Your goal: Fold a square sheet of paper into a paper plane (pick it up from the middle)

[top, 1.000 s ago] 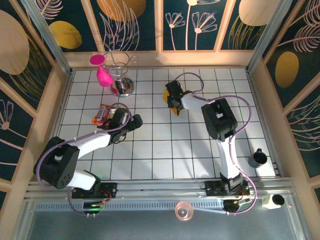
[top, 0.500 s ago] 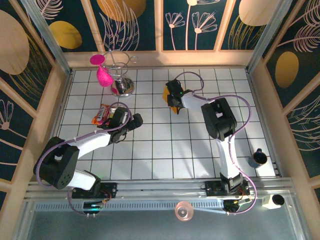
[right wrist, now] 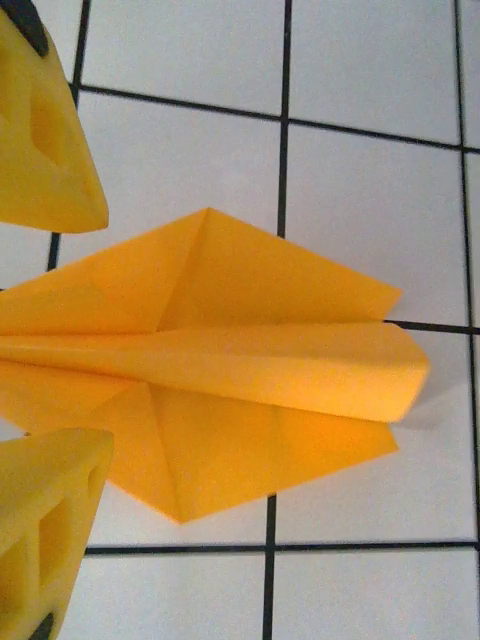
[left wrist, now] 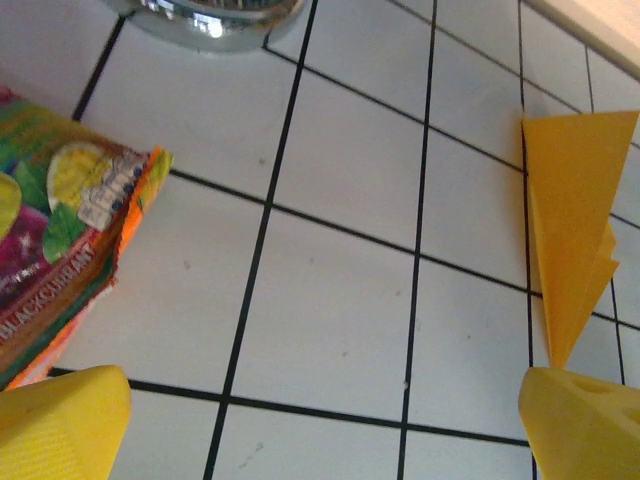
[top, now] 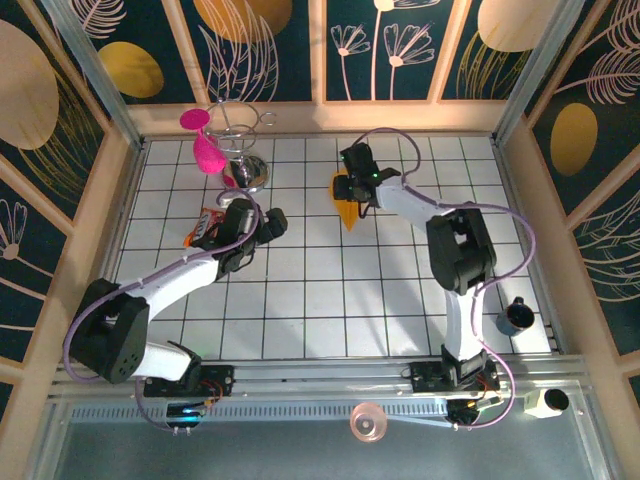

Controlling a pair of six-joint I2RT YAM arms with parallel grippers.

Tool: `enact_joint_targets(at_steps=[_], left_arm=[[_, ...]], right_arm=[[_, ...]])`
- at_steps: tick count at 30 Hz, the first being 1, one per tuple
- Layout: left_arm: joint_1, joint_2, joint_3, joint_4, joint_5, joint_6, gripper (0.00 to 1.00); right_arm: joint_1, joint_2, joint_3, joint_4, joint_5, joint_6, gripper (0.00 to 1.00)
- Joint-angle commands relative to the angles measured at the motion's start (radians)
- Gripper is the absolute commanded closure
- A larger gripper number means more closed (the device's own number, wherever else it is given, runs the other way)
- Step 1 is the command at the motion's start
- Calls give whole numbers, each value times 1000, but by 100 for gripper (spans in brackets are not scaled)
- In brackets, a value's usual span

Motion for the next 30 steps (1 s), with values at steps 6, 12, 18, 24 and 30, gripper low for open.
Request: enact_joint_targets(at_steps=[6, 12, 18, 24, 30], left_arm=[[30, -100, 32, -51, -200, 87, 1], [84, -263, -119, 89, -427, 108, 1], [137, -444, -326, 332, -644, 246, 1], [164, -485, -570, 791, -714, 537, 1], [274, -396, -624, 897, -501, 660, 1]], right_arm=[[-58, -333, -275, 123, 81, -7, 31], [-172, -607, -578, 289, 181, -6, 1], [-342, -792, -848, 469, 320, 25, 1], [-497, -911, -1069, 679, 301, 39, 1], [-517, -911, -1287, 1059, 306, -57, 2]])
